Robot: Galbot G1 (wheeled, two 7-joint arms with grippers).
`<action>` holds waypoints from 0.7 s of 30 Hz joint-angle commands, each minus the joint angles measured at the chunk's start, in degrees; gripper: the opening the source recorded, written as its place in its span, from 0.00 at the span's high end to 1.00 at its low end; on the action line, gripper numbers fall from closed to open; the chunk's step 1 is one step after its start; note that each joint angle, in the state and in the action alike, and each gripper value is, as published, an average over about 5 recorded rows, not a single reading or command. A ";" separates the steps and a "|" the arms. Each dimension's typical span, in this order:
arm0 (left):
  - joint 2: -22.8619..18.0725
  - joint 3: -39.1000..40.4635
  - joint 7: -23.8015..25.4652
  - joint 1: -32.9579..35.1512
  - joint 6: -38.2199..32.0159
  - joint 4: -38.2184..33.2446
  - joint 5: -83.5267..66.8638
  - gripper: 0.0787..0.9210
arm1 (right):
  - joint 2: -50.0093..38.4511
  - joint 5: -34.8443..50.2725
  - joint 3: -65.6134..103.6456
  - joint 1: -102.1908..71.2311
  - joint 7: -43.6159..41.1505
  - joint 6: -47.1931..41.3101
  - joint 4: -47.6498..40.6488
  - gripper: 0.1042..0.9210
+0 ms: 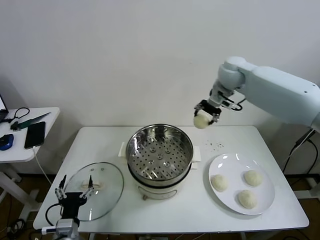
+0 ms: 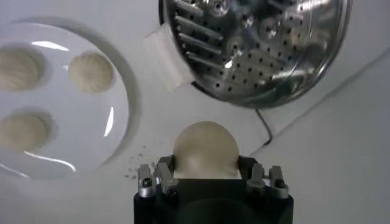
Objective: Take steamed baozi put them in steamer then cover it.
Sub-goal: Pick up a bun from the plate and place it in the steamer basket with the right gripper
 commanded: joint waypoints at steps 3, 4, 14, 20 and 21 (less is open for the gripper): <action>0.39 0.11 -0.07 0.03 0.33 -0.18 -0.01 0.12 | 10.87 -4.46 -0.71 0.44 -0.26 6.14 1.78 0.31; 0.52 0.13 -0.06 0.03 0.39 -0.23 -0.04 0.12 | 11.79 -5.14 -0.54 -0.59 -0.20 6.30 1.47 0.31; 0.83 0.10 0.00 0.25 0.54 -0.77 -0.18 0.12 | 18.57 -13.93 0.88 -10.26 1.05 9.63 -5.21 0.30; 0.20 0.59 -0.01 0.32 0.29 -0.25 -0.11 0.12 | 20.68 -21.46 2.30 -13.85 2.98 12.75 -10.51 0.30; 0.11 0.73 -0.01 0.34 0.28 -0.23 -0.08 0.12 | 20.99 -22.28 2.51 -14.31 3.30 13.02 -11.34 0.30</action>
